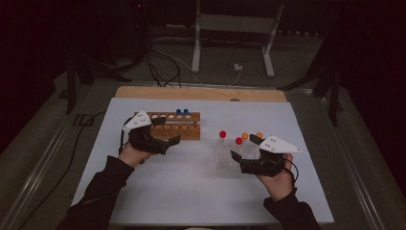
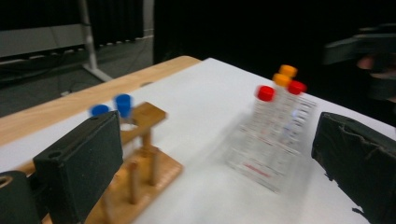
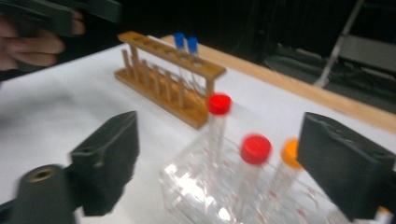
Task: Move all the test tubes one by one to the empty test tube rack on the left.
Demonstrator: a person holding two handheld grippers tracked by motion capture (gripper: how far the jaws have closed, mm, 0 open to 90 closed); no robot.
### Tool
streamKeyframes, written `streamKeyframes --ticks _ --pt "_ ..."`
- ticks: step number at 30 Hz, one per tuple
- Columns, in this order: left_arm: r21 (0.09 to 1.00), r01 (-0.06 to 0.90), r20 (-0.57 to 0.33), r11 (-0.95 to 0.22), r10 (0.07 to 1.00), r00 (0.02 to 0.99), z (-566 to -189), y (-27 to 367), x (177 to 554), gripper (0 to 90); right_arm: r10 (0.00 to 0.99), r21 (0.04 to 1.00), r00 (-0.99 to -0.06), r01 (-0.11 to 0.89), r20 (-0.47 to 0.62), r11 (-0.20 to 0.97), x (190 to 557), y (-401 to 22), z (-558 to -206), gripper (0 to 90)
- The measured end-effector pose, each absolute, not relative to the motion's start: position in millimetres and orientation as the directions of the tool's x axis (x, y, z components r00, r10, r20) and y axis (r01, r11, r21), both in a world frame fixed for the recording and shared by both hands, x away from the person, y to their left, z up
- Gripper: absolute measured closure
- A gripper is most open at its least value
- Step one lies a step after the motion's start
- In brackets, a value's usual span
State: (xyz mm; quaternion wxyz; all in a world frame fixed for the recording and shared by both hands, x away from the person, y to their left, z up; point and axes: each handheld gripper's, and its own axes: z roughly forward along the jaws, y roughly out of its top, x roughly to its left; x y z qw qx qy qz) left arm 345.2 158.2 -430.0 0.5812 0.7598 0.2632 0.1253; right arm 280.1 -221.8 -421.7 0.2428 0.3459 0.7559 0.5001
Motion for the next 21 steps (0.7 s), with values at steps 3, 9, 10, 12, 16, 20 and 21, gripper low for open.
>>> streamKeyframes --ticks 3,9,10,12,16,20,21 --pt "0.949 0.252 -0.117 -0.189 0.530 0.840 -433 156 338 3.0 0.789 0.909 -0.614 0.324 -0.007 0.261 284 -226 -428 23.5" --pt "0.950 0.240 -0.108 -0.198 0.513 0.851 -434 155 331 3.0 0.799 0.866 -0.602 0.398 -0.003 0.303 293 -229 -443 42.0" --pt "0.951 0.239 -0.108 -0.196 0.513 0.852 -433 155 331 3.0 0.799 0.858 -0.601 0.410 -0.001 0.309 295 -229 -445 44.5" --pt "0.951 0.236 -0.106 -0.197 0.509 0.854 -433 155 330 3.0 0.801 0.844 -0.599 0.433 0.006 0.317 298 -228 -449 48.1" --pt "0.950 0.242 -0.111 -0.200 0.508 0.854 -435 153 329 3.0 0.802 0.832 -0.597 0.454 0.020 0.317 303 -226 -453 55.1" --pt "0.945 0.243 -0.105 -0.218 0.503 0.858 -437 149 328 3.0 0.798 0.821 -0.601 0.477 0.043 0.314 310 -223 -458 60.9" --pt "0.944 0.243 -0.104 -0.223 0.498 0.861 -437 148 328 3.0 0.799 0.817 -0.599 0.482 0.043 0.317 311 -223 -459 61.6"
